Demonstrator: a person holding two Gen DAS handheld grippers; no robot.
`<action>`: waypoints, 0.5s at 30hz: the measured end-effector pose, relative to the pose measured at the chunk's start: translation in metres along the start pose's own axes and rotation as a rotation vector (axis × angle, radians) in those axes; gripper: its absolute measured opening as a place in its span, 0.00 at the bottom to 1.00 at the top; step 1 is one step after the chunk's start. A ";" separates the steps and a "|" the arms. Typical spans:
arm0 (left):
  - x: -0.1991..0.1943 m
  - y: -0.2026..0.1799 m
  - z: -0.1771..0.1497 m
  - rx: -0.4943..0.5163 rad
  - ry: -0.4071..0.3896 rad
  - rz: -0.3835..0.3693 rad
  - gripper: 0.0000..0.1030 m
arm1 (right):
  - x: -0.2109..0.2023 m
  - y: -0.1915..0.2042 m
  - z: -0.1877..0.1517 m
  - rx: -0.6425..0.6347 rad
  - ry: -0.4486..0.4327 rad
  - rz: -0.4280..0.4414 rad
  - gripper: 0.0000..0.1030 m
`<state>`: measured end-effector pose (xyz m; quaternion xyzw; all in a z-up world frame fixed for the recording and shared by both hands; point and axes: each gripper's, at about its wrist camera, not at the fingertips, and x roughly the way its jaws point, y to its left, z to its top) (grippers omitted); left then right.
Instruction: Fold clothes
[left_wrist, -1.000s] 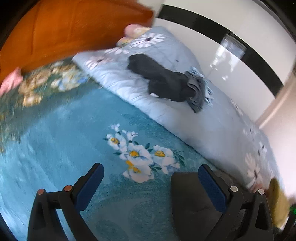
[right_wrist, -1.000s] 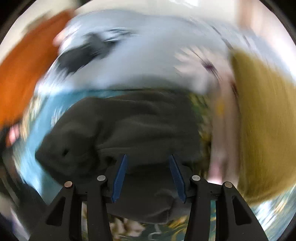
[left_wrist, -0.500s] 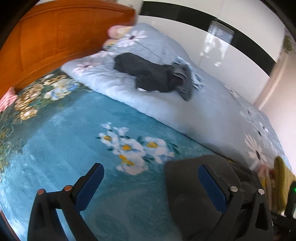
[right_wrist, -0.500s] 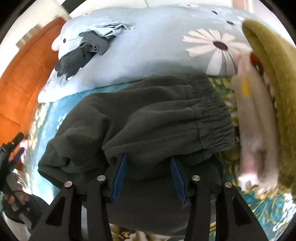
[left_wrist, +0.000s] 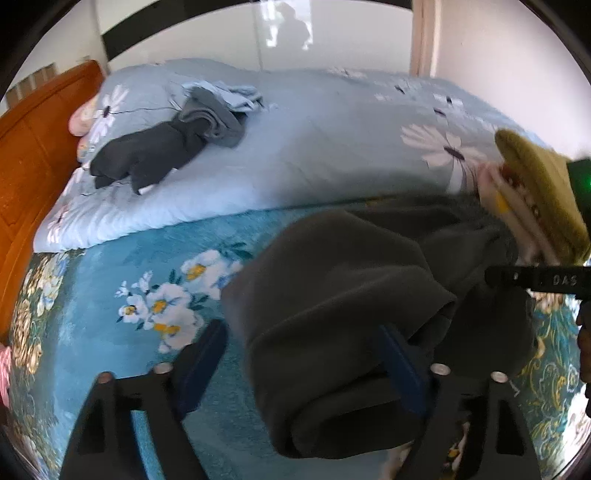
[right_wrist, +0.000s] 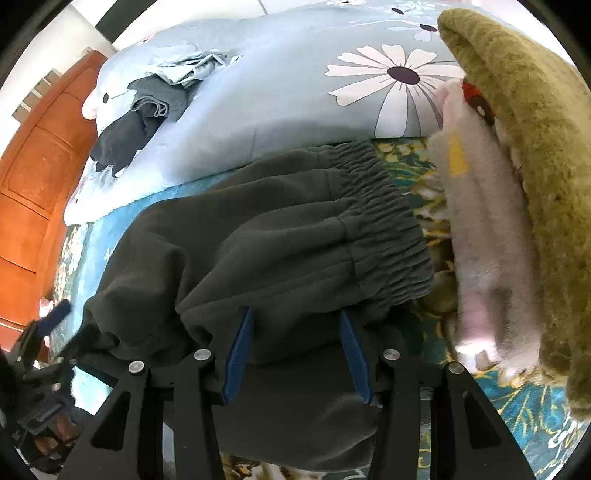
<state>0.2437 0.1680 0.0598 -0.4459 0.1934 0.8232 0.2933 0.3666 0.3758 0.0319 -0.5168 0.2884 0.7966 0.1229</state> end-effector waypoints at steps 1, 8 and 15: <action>0.004 -0.002 0.001 0.010 0.014 -0.005 0.70 | 0.001 0.001 0.000 0.007 0.004 0.005 0.48; 0.016 -0.001 0.004 -0.005 0.072 -0.039 0.17 | 0.002 0.005 0.005 0.008 0.007 0.007 0.48; -0.017 0.031 0.029 -0.168 -0.062 0.004 0.06 | -0.020 0.005 0.012 -0.004 -0.051 0.006 0.48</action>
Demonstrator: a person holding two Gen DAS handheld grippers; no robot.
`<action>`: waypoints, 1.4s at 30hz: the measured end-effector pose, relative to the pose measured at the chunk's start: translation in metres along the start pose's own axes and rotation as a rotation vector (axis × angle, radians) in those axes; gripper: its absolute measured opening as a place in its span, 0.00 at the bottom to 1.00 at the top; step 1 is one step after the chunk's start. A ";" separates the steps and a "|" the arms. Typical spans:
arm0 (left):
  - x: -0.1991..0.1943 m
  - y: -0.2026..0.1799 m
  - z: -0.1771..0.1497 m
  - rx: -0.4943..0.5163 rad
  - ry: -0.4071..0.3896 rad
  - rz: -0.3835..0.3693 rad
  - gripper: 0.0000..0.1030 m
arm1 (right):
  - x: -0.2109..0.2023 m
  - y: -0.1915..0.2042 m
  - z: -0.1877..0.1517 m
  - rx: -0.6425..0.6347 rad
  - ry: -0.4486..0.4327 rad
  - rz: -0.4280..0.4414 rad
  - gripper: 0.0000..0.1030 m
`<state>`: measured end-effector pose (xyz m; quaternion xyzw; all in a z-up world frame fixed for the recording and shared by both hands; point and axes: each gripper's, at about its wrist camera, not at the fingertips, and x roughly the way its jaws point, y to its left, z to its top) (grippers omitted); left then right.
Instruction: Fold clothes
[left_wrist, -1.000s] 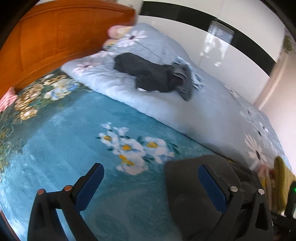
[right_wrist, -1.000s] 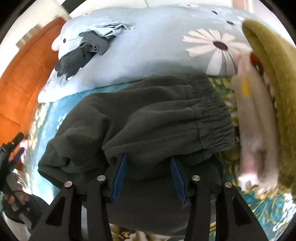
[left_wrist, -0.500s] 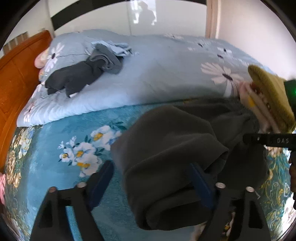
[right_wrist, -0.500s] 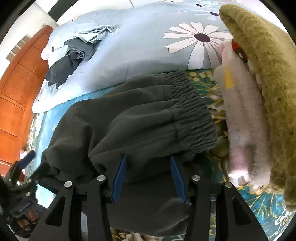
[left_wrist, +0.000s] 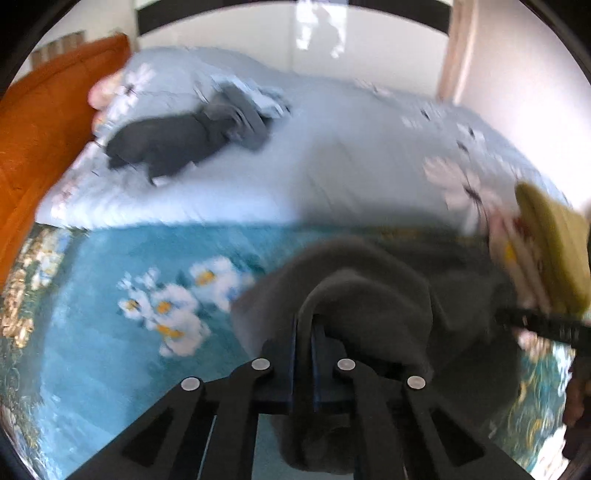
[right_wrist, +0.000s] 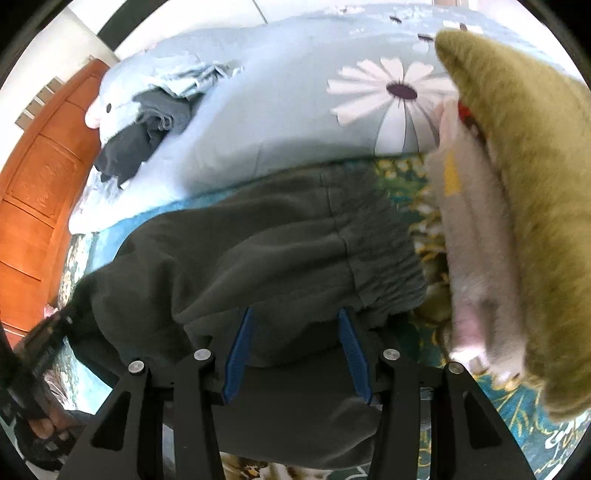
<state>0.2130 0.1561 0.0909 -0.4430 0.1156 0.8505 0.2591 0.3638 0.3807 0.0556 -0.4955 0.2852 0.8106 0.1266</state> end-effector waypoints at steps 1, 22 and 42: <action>-0.010 0.004 0.009 -0.017 -0.037 0.009 0.06 | -0.007 0.001 0.003 -0.005 -0.020 -0.001 0.48; -0.100 0.050 0.081 0.007 -0.289 0.039 0.03 | -0.023 0.025 0.022 -0.051 -0.095 0.081 0.48; 0.031 0.072 -0.009 -0.185 0.140 -0.006 0.21 | 0.007 0.002 0.038 -0.018 -0.017 0.019 0.50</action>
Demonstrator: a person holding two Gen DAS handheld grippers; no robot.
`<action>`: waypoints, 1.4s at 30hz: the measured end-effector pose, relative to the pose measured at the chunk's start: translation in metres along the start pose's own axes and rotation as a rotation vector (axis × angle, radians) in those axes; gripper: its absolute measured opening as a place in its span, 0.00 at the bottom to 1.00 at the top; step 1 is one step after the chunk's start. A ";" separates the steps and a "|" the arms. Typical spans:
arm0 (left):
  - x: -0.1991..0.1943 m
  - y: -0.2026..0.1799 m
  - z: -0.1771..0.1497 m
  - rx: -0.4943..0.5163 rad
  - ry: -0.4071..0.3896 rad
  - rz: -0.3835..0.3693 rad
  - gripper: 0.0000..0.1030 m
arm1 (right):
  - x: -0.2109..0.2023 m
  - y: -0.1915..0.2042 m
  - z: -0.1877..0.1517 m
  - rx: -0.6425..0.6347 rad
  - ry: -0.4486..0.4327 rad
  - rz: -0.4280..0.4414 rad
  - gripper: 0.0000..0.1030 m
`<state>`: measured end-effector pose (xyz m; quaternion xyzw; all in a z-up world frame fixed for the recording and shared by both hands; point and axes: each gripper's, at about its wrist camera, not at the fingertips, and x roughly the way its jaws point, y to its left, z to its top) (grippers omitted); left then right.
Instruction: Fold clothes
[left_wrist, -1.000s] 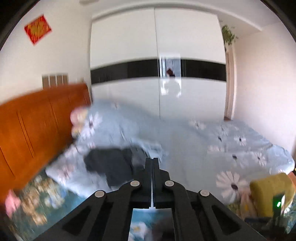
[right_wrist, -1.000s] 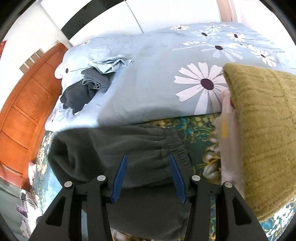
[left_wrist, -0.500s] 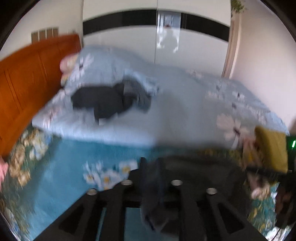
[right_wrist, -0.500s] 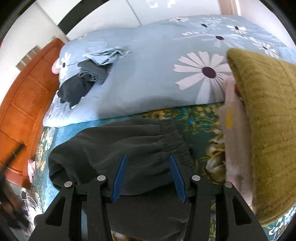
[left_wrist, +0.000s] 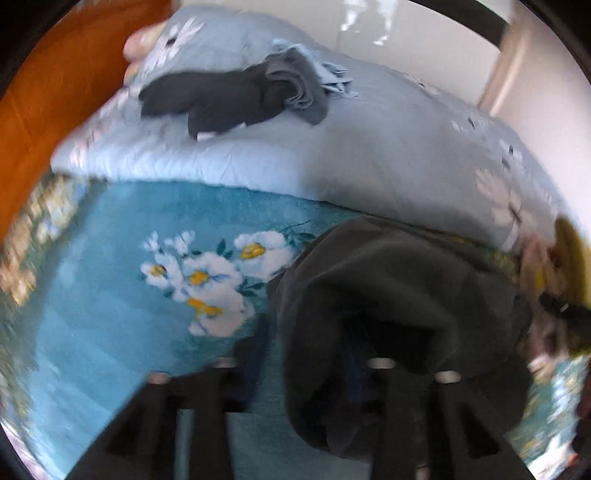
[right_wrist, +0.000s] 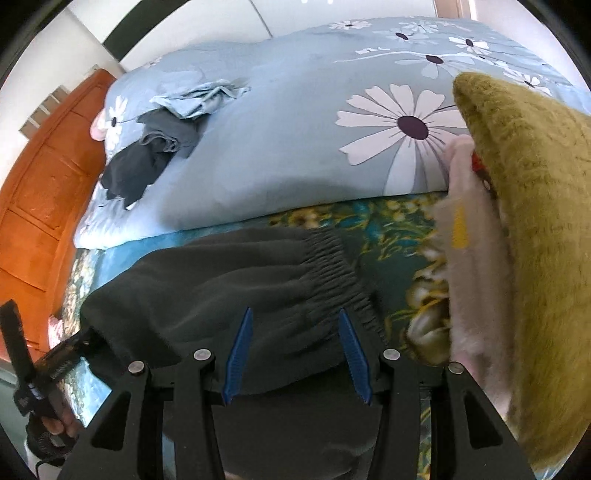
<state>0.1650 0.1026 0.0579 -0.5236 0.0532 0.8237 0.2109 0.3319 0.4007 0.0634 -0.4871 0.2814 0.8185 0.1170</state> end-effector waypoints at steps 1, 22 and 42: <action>0.001 0.003 0.002 -0.015 0.005 -0.003 0.20 | 0.006 -0.001 0.006 -0.009 0.012 0.001 0.51; -0.003 0.011 -0.017 -0.023 0.005 -0.035 0.18 | 0.055 -0.037 0.046 0.030 0.269 0.341 0.52; 0.009 0.015 -0.005 0.016 0.085 -0.040 0.21 | 0.061 0.008 0.076 0.191 0.147 0.500 0.14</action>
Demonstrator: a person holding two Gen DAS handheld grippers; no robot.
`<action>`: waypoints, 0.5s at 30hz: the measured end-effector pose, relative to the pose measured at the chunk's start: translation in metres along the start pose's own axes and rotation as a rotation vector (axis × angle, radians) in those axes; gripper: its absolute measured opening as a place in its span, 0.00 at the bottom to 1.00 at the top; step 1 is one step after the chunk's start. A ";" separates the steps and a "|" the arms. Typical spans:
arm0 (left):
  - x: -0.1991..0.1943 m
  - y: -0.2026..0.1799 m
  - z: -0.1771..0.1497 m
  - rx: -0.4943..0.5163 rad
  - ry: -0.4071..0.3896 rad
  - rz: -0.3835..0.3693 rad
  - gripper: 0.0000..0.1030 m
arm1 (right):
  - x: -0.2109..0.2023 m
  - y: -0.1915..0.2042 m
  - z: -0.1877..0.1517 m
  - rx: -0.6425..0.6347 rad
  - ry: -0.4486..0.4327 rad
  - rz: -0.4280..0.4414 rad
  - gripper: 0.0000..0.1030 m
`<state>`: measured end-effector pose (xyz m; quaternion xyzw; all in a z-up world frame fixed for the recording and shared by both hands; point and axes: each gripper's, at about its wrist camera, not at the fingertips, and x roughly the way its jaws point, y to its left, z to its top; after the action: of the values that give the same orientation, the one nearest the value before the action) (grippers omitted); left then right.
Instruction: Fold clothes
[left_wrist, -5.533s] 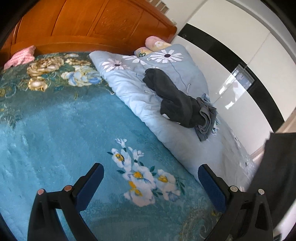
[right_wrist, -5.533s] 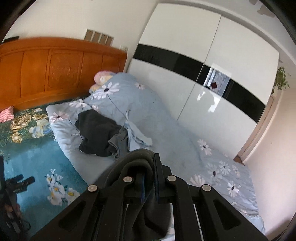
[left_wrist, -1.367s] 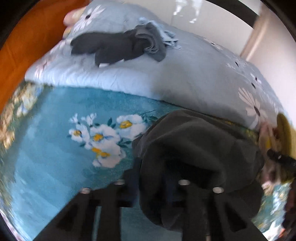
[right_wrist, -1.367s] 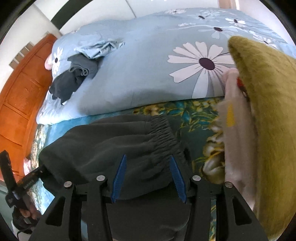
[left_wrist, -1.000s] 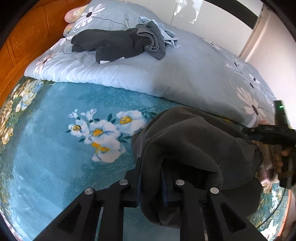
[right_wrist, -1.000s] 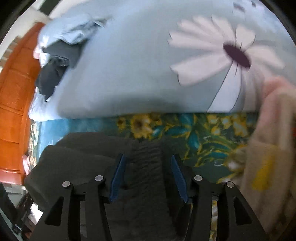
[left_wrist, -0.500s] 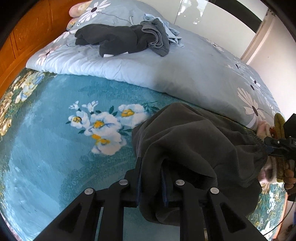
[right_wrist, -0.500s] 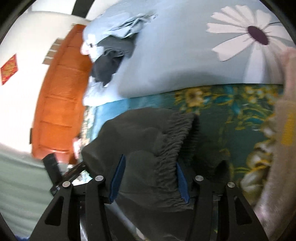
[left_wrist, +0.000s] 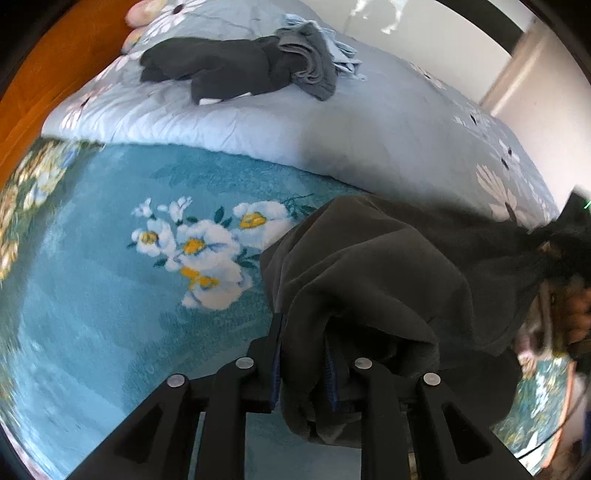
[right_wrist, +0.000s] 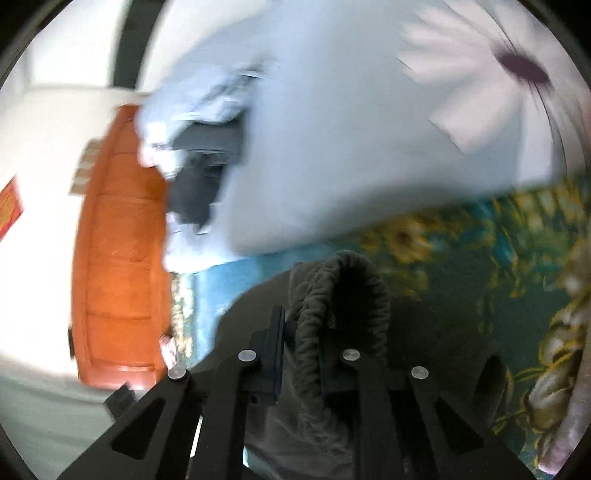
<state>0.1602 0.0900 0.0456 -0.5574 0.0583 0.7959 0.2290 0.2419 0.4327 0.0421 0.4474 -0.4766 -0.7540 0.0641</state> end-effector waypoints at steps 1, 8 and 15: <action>0.001 -0.003 0.002 0.036 0.005 0.019 0.22 | -0.009 0.015 -0.002 -0.035 -0.016 0.033 0.14; 0.008 -0.019 0.011 0.208 0.020 0.128 0.25 | -0.065 0.111 -0.026 -0.270 -0.106 0.237 0.14; -0.030 -0.004 0.034 0.101 -0.129 0.101 0.12 | -0.079 0.168 -0.015 -0.374 -0.136 0.277 0.14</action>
<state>0.1413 0.0962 0.0863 -0.4890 0.1115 0.8367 0.2200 0.2444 0.3737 0.2186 0.3067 -0.3886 -0.8415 0.2163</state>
